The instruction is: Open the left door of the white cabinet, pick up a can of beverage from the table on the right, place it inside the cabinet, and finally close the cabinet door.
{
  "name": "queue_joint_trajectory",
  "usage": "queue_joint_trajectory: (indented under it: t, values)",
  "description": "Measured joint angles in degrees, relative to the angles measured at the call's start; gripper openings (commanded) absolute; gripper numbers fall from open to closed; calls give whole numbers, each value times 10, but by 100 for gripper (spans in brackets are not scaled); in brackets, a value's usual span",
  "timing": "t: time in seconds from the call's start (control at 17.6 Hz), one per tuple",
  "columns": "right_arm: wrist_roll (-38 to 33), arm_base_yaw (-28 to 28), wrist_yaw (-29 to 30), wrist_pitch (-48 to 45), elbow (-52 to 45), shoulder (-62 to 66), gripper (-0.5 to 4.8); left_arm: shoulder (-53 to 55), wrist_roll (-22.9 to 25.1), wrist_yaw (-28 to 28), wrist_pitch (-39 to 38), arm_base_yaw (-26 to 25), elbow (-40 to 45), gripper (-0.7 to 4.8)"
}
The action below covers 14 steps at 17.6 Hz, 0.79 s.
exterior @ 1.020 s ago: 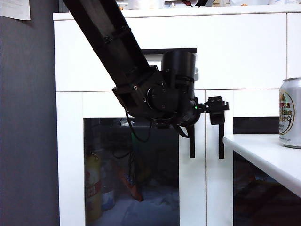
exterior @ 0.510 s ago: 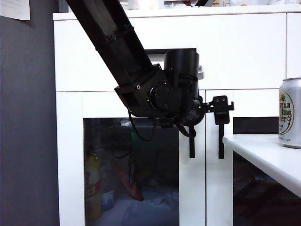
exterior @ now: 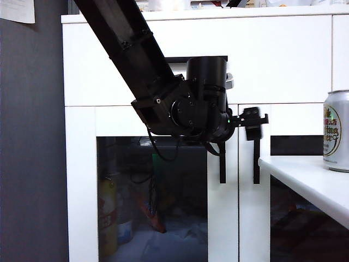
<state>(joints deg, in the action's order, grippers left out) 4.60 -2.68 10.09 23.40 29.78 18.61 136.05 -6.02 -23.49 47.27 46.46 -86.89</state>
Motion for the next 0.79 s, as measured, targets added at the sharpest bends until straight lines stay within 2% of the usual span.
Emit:
queue_joint_trajectory:
  t: [0.17,0.23,0.79]
  values:
    - [0,0,0,0,0,0,368,0,0,-6,0,-2,0,32]
    - [0,0,0,0,0,0,368,0,0,-12,1,-5,1,-5]
    - [0,0,-15,0,0,0,368,0,-11,-12,2,-4,1,-5]
